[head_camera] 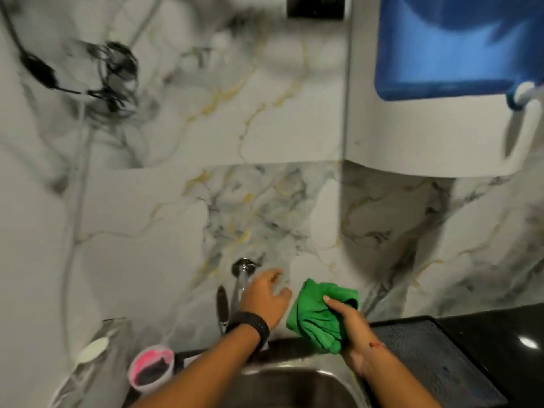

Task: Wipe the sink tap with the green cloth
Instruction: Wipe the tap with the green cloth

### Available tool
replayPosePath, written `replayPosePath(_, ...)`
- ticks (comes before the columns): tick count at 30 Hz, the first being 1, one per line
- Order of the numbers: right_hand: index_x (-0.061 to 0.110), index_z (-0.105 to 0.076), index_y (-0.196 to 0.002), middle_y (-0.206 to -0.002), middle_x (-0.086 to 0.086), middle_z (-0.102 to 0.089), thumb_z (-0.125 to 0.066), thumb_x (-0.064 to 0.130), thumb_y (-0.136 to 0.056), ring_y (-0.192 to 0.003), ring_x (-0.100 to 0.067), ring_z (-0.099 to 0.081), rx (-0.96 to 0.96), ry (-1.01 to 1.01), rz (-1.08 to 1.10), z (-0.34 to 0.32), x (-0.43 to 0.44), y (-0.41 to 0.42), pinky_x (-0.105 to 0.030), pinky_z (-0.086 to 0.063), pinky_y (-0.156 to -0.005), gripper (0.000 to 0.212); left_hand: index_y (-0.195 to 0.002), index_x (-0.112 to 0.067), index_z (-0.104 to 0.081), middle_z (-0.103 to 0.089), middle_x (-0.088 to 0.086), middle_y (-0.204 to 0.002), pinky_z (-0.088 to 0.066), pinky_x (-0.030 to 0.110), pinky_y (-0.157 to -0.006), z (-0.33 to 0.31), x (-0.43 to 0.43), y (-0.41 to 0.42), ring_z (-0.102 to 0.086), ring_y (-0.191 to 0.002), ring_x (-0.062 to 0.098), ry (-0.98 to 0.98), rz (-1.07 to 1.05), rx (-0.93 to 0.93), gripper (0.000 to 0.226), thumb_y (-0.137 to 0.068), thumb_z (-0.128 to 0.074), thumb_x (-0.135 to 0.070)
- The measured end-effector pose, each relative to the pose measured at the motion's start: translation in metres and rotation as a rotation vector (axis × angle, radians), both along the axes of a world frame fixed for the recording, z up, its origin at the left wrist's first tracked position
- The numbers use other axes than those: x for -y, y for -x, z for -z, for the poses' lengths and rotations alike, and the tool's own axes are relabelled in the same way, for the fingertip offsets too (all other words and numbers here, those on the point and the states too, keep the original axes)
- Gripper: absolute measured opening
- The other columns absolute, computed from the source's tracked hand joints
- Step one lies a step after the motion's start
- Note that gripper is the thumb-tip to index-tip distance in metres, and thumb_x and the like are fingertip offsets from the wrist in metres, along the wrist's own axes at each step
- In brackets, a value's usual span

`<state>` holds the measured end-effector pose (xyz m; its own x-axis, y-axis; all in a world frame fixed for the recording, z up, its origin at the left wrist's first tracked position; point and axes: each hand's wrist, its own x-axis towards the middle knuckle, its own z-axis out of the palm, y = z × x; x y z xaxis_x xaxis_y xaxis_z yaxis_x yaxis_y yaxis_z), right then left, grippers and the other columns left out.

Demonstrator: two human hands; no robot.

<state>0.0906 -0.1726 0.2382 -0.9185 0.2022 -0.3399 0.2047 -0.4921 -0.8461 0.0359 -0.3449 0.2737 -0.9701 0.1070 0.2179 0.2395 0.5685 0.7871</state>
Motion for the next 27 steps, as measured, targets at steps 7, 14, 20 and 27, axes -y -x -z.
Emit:
replayPosePath(7,0.034,-0.065,-0.094,-0.087,-0.002,-0.073,-0.075,0.017,-0.079,-0.086,-0.031,-0.07,-0.3,-0.651,0.495,-0.044,0.082,0.05,-0.038,-0.058,-0.075,0.025,-0.14,-0.015,-0.059,-0.05,0.018,-0.153,-0.043,0.058,-0.112,-0.111,0.127,0.088,-0.044,-0.143,0.041,0.945,-0.199,-0.882,0.073,-0.072,-0.075,-0.035)
replayPosePath(14,0.034,-0.065,-0.116,-0.111,0.007,-0.069,-0.066,0.034,-0.074,-0.097,-0.015,-0.063,-0.862,-1.648,0.108,-0.033,0.104,0.13,-0.029,-0.056,-0.069,0.042,-0.158,-0.022,-0.033,-0.025,0.016,-0.166,-0.015,0.058,-0.126,-0.106,0.152,0.202,-0.021,-0.154,0.04,1.364,0.171,-1.14,0.088,-0.08,-0.062,-0.052)
replayPosePath(20,0.028,-0.073,-0.108,-0.104,0.001,-0.074,-0.083,0.018,-0.056,-0.088,-0.024,-0.07,-1.123,-2.146,-0.159,-0.004,0.098,0.208,-0.034,-0.055,-0.062,0.054,-0.16,-0.023,-0.025,-0.02,0.014,-0.169,0.003,0.052,-0.128,-0.073,0.157,0.262,-0.013,-0.157,0.036,1.275,0.144,-1.435,0.085,-0.086,-0.045,-0.059)
replayPosePath(27,0.024,-0.077,-0.103,-0.105,-0.001,-0.074,-0.078,0.022,-0.071,-0.094,-0.021,-0.069,-1.096,-1.81,0.105,0.035,0.091,0.215,-0.028,-0.057,-0.064,0.033,-0.159,-0.021,-0.029,-0.027,0.016,-0.166,-0.001,0.052,-0.128,-0.075,0.156,0.261,-0.02,-0.156,0.038,1.181,0.163,-1.481,0.084,-0.086,-0.044,-0.058)
